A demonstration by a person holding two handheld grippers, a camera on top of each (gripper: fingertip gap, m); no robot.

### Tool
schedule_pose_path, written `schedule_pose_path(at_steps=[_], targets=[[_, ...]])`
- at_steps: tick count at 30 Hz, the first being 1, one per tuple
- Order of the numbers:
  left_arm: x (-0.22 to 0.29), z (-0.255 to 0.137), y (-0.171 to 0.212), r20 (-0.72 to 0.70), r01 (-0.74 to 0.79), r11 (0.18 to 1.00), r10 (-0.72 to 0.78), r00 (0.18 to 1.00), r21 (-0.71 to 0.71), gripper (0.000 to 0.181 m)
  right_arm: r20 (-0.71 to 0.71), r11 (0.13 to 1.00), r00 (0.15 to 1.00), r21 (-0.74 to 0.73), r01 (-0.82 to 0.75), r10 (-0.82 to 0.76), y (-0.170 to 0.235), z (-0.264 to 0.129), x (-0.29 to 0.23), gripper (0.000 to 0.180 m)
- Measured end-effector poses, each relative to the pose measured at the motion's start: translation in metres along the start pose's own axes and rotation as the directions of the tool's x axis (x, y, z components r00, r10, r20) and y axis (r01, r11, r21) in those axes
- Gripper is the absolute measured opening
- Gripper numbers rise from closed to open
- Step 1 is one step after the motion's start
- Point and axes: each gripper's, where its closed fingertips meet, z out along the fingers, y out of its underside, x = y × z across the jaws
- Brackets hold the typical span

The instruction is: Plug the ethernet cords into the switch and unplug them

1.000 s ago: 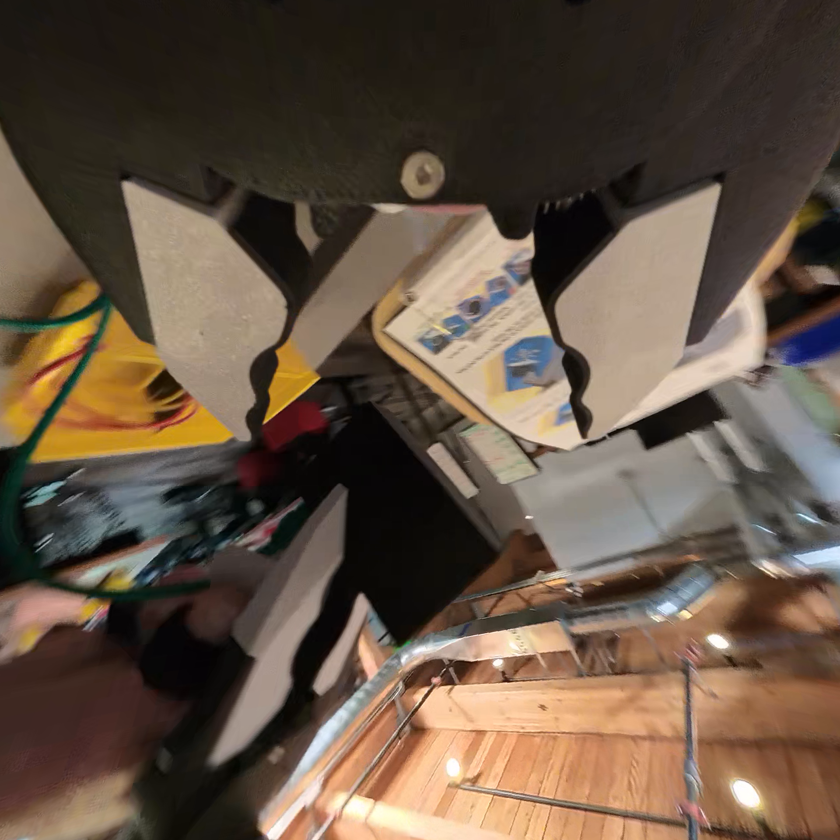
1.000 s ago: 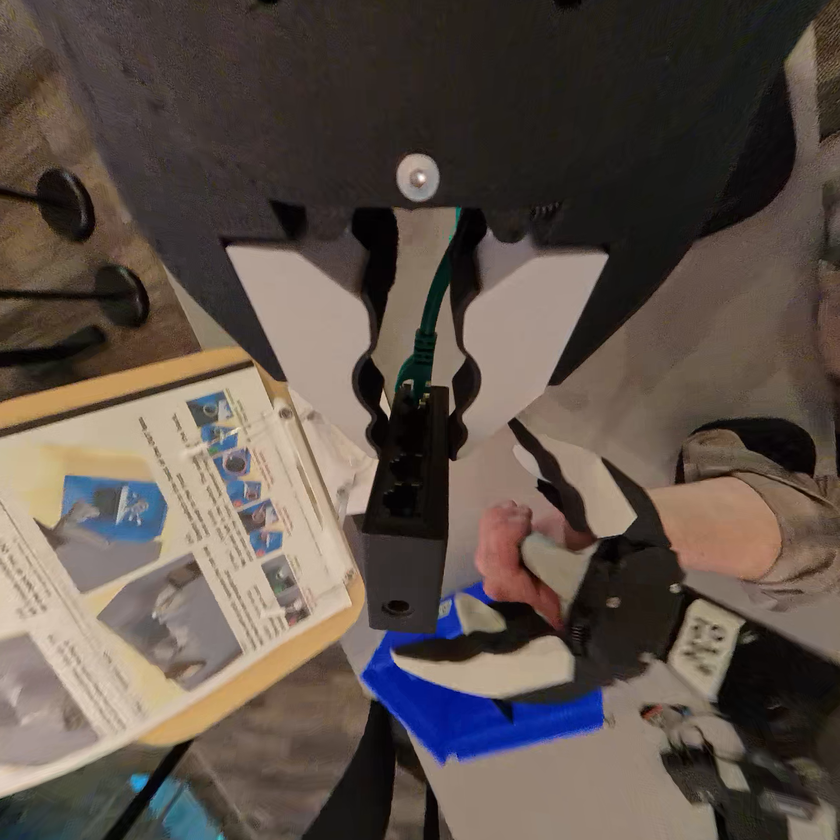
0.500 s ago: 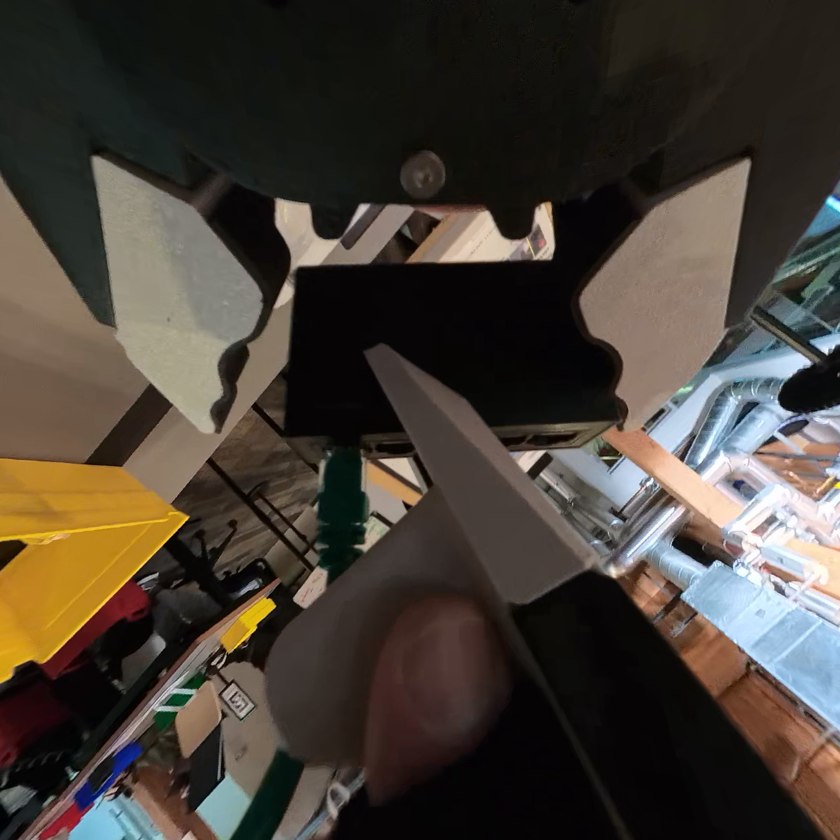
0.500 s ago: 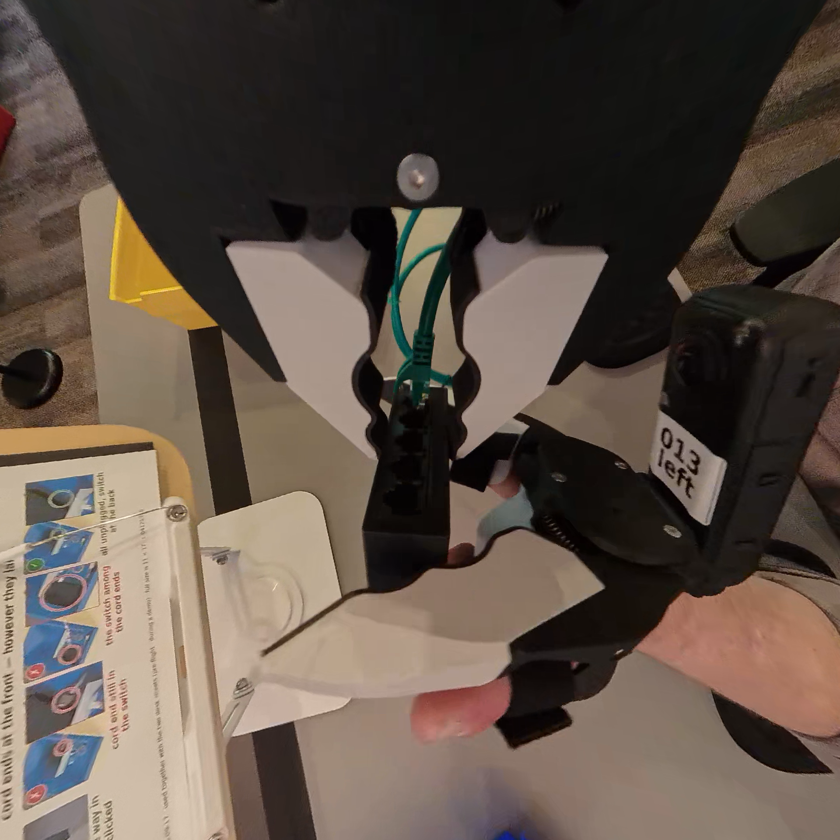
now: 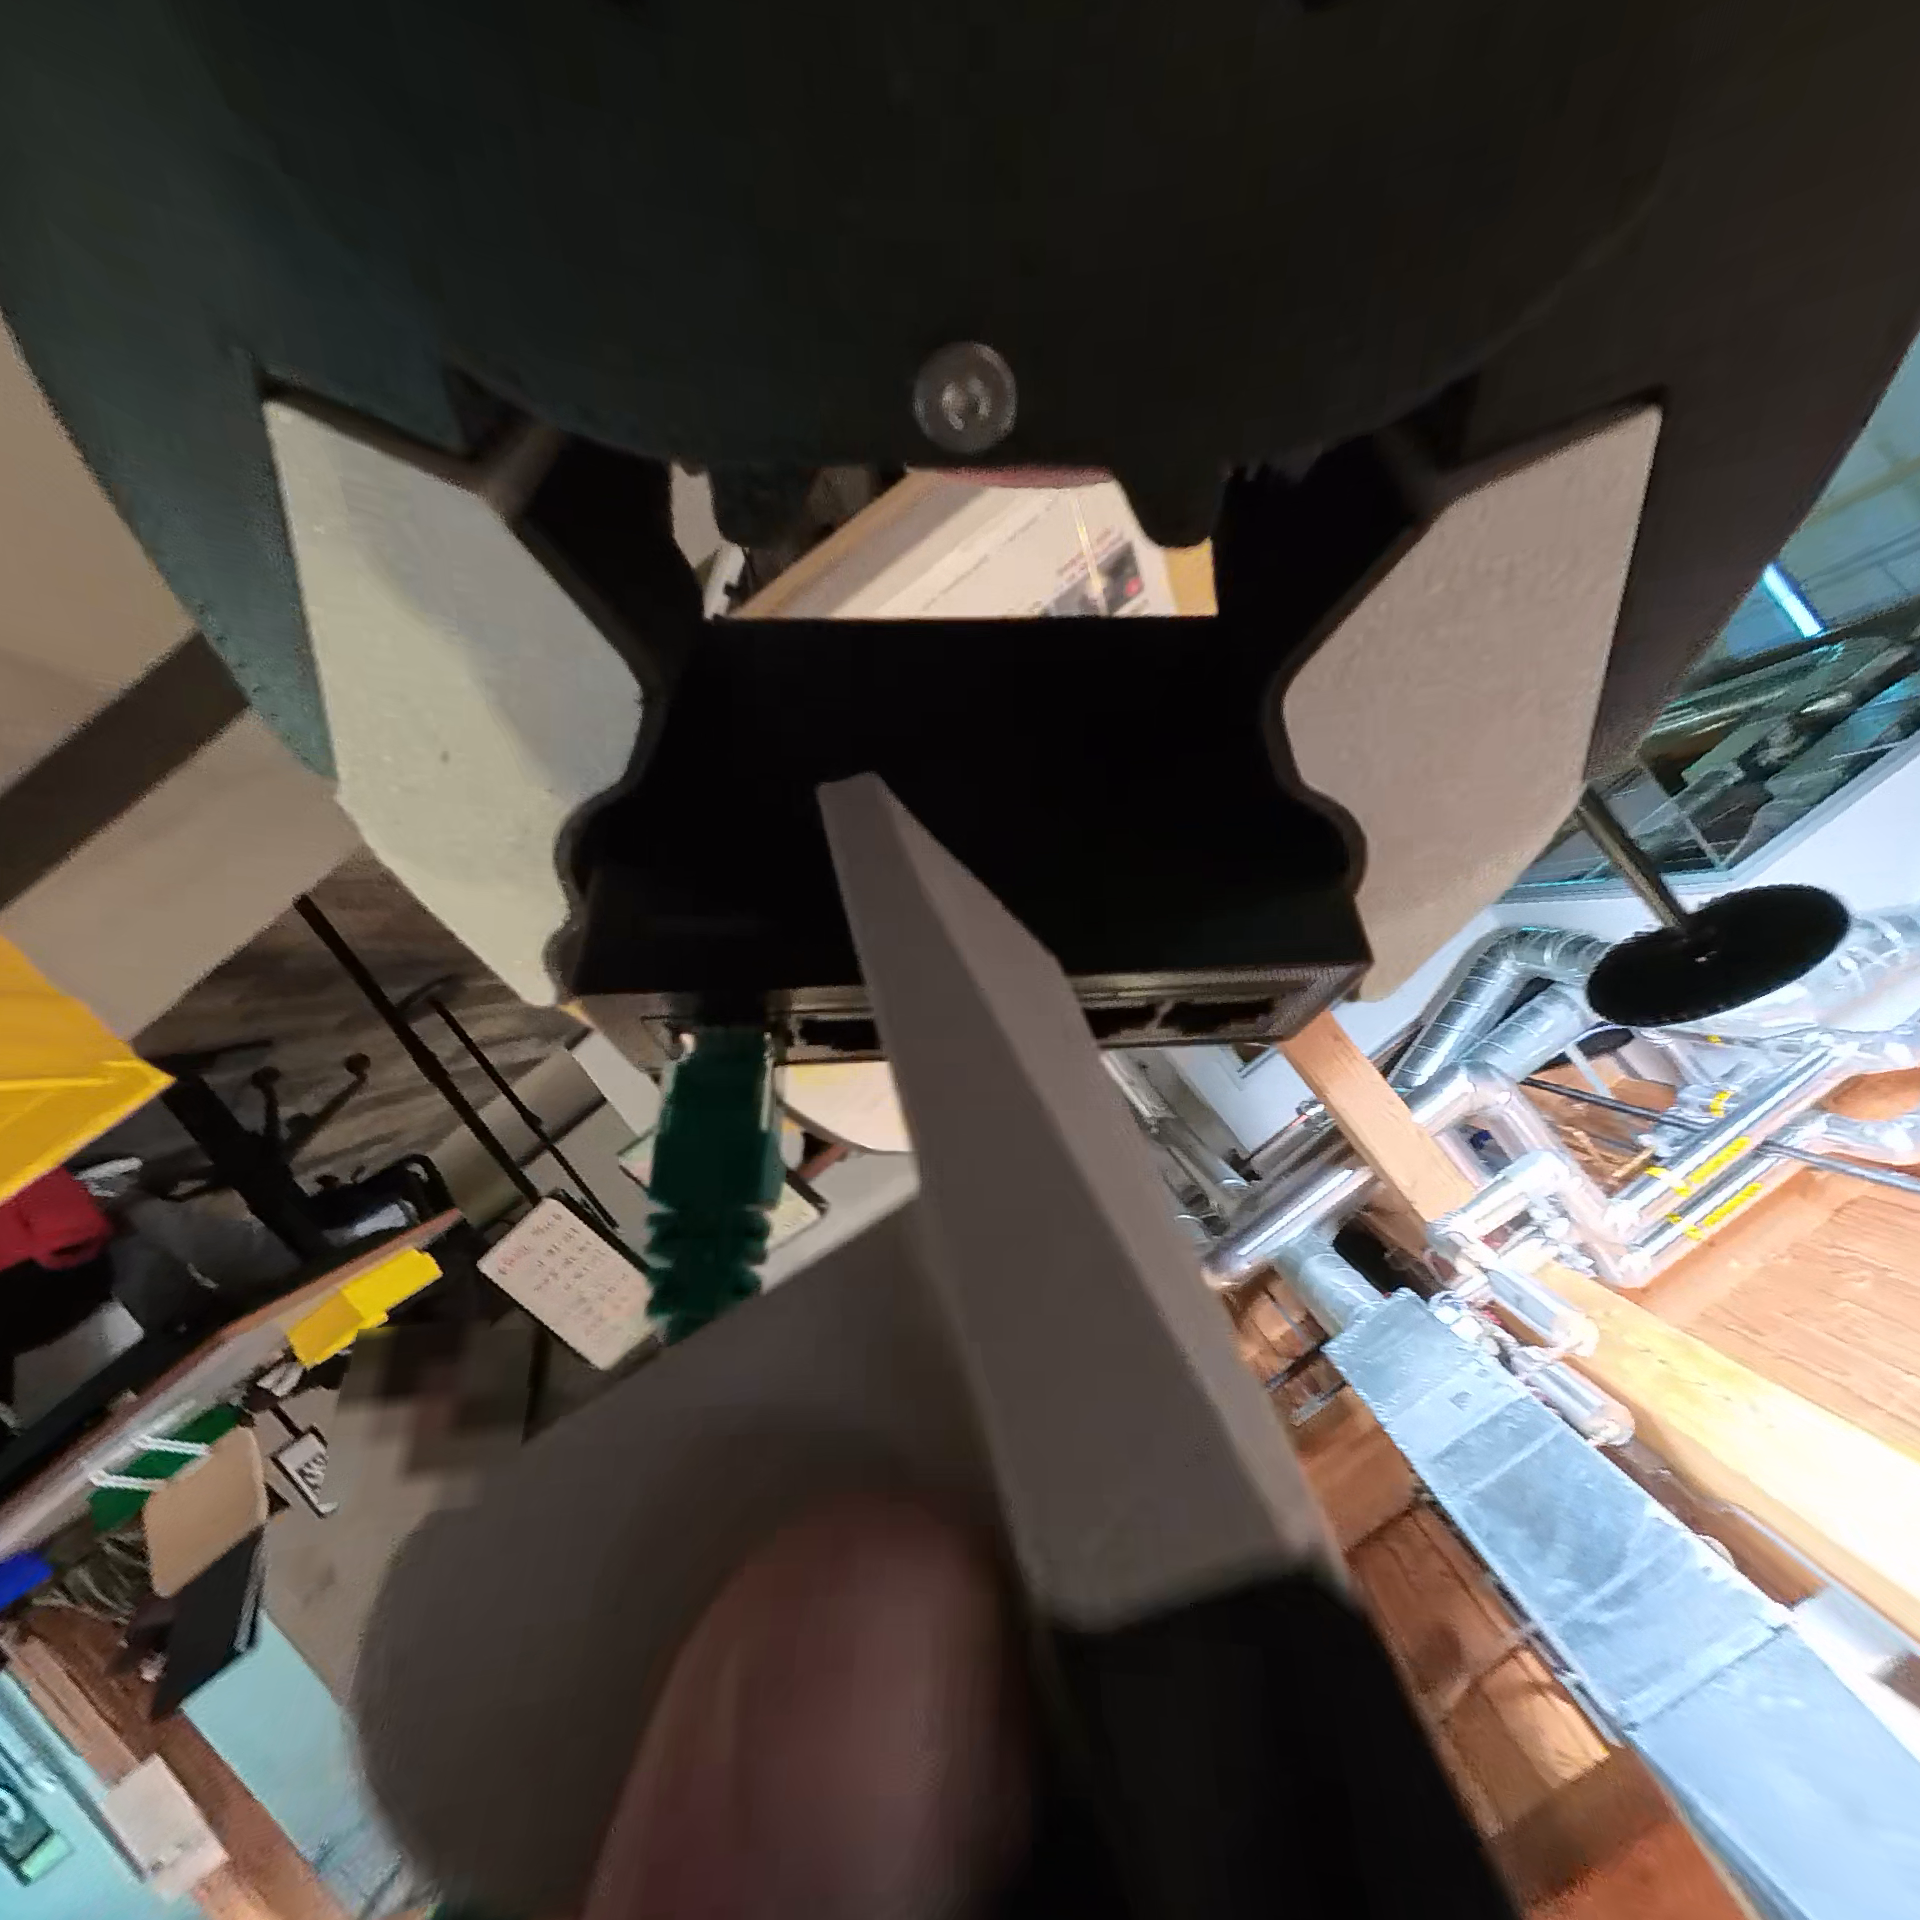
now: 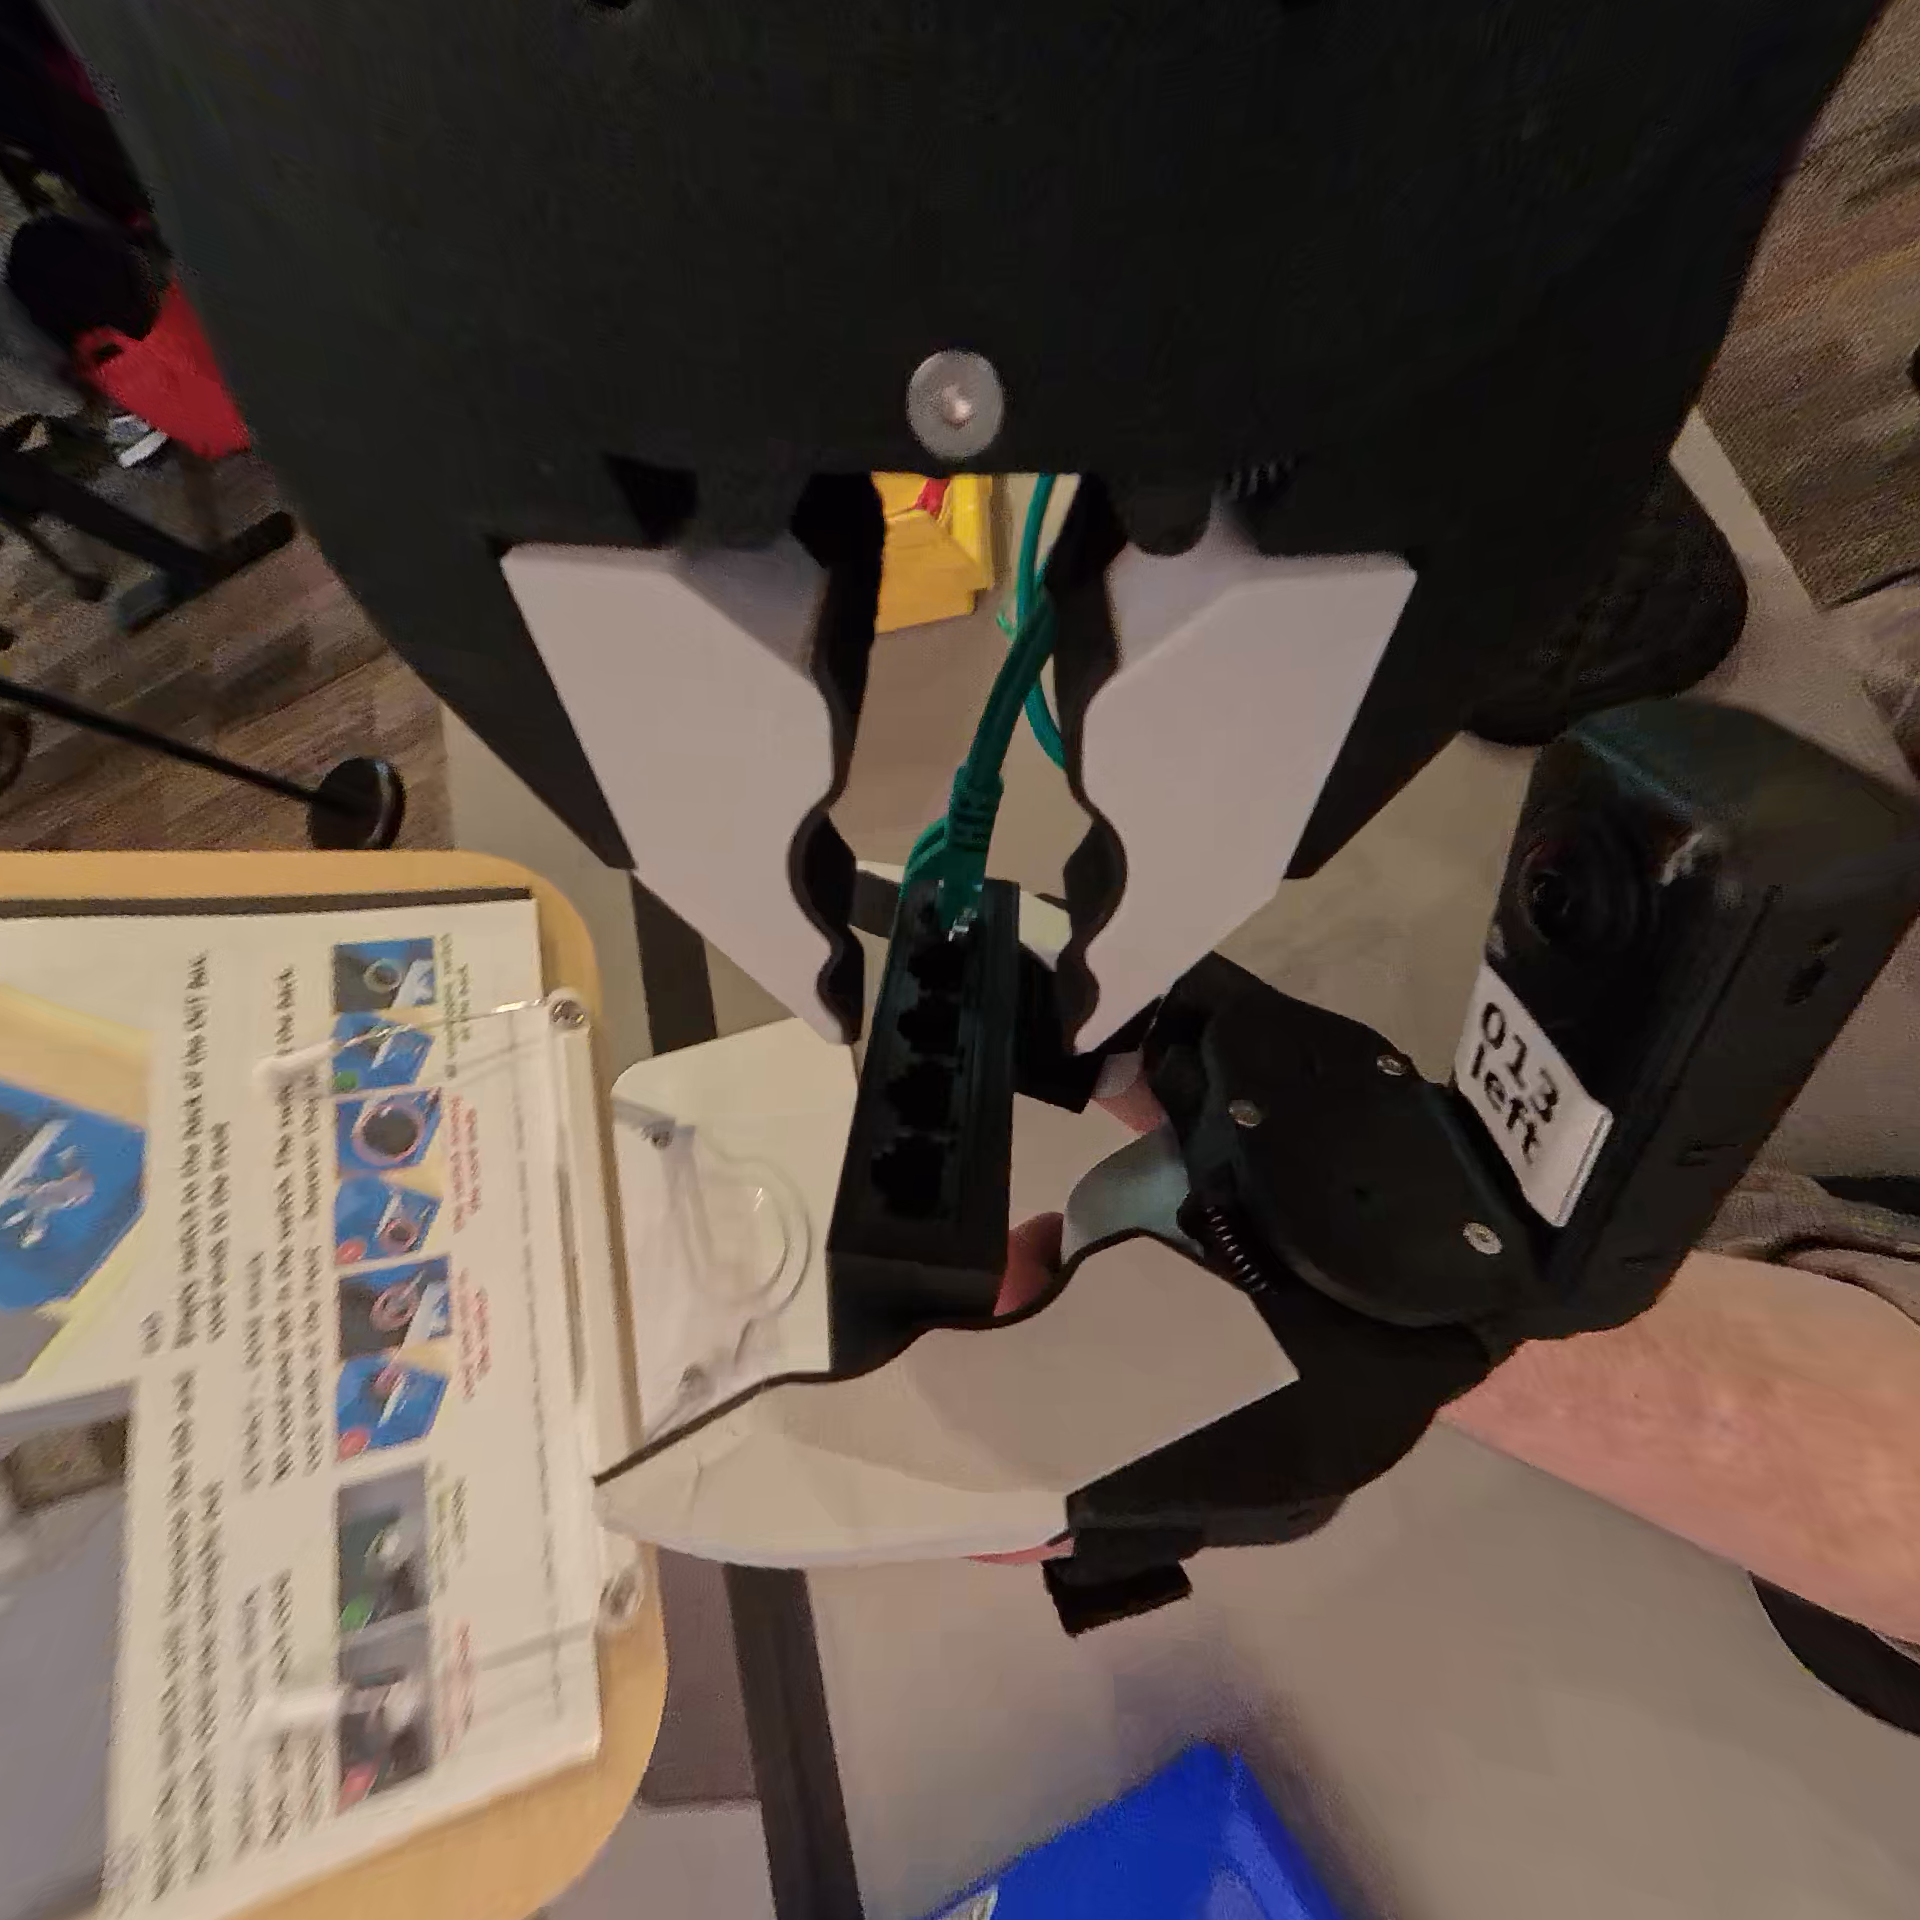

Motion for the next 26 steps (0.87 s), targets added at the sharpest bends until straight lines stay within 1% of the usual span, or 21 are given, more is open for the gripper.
schedule_pose_path(at_steps=[1, 2, 3, 5, 7, 9, 12, 13, 16, 19, 21, 24, 26], targets=[[-0.011, -0.001, 0.000, 0.025, 0.014, 1.000, -0.014, 1.000, 0.007, 0.129, -0.015, 1.000, 1.000, 0.026, 0.012, -0.012, -0.009, -0.006, -0.002, 0.040], [-0.024, -0.002, 0.000, 0.051, 0.028, 0.999, -0.029, 0.998, 0.020, 0.133, -0.032, 0.998, 0.999, 0.065, 0.026, -0.024, -0.020, -0.014, -0.004, 0.043], [-0.037, -0.003, -0.001, 0.083, 0.029, 0.999, -0.031, 0.996, 0.029, 0.129, -0.046, 0.993, 0.998, 0.113, 0.039, -0.034, -0.032, -0.022, -0.007, 0.046], [-0.067, -0.008, -0.002, 0.152, 0.024, 0.998, -0.033, 0.988, 0.059, 0.129, -0.059, 0.972, 0.997, 0.230, 0.055, -0.043, -0.057, -0.043, -0.014, 0.052], [-0.098, -0.014, 0.001, 0.220, 0.039, 0.997, -0.053, 0.974, 0.067, 0.129, -0.059, 0.930, 0.997, 0.362, 0.060, -0.041, -0.079, -0.070, -0.022, 0.050], [-0.122, -0.024, -0.003, 0.256, 0.046, 0.991, -0.077, 0.964, 0.125, 0.129, -0.082, 0.887, 0.996, 0.457, 0.067, -0.033, -0.094, -0.095, -0.024, 0.047], [-0.143, -0.035, -0.012, 0.262, 0.047, 0.978, -0.100, 0.960, 0.202, 0.128, -0.069, 0.832, 0.997, 0.553, 0.053, -0.017, -0.104, -0.122, -0.030, 0.042], [-0.149, -0.038, -0.014, 0.281, 0.034, 0.977, -0.093, 0.955, 0.210, 0.128, -0.070, 0.817, 0.997, 0.574, 0.053, -0.016, -0.106, -0.127, -0.033, 0.044], [-0.156, -0.044, -0.023, 0.286, 0.017, 0.971, -0.086, 0.954, 0.238, 0.128, -0.039, 0.833, 0.998, 0.550, 0.063, -0.050, -0.109, -0.115, -0.049, 0.052], [-0.156, -0.046, -0.029, 0.285, 0.003, 0.968, -0.076, 0.956, 0.250, 0.128, 0.000, 0.845, 0.997, 0.532, 0.062, -0.073, -0.117, -0.098, -0.054, 0.054], [-0.154, -0.049, -0.036, 0.279, -0.009, 0.964, -0.069, 0.958, 0.267, 0.128, 0.061, 0.823, 0.996, 0.568, 0.022, -0.068, -0.128, -0.096, -0.053, 0.054], [-0.149, -0.052, -0.044, 0.255, -0.004, 0.950, -0.080, 0.964, 0.312, 0.128, 0.135, 0.834, 0.987, 0.552, -0.002, -0.087, -0.137, -0.090, -0.046, 0.069], [-0.145, -0.053, -0.051, 0.229, 0.005, 0.940, -0.089, 0.969, 0.340, 0.131, 0.226, 0.887, 0.967, 0.461, -0.003, -0.114, -0.131, -0.074, -0.047, 0.089]])
